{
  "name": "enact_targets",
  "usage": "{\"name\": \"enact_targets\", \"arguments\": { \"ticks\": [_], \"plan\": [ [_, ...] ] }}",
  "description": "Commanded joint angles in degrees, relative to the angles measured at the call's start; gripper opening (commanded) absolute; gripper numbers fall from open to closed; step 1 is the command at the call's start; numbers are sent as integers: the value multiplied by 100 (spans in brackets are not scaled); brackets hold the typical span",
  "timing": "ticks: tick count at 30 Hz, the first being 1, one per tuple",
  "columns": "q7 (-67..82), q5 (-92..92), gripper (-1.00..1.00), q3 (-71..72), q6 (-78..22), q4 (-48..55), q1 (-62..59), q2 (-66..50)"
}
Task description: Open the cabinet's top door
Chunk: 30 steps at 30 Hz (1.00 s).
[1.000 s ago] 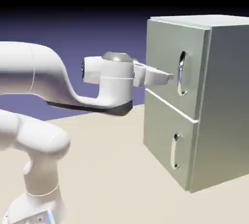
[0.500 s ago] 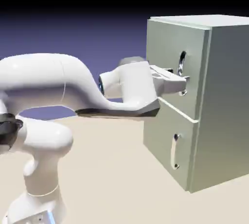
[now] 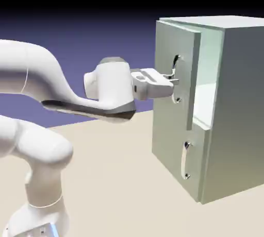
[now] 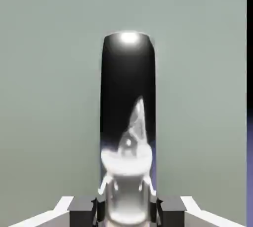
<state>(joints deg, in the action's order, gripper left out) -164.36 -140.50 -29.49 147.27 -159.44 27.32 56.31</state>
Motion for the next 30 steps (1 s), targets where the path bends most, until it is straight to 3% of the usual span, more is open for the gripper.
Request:
{"name": "enact_targets", "arguments": {
  "ticks": [1, 17, 30],
  "plan": [
    [109, 258, -100, 189, -107, -128, -117, 99],
    [1408, 4245, -100, 3082, -2031, -1273, -533, 1370],
    [1485, 7292, -100, 5752, -4438, -679, -175, 725]
  ]
}}
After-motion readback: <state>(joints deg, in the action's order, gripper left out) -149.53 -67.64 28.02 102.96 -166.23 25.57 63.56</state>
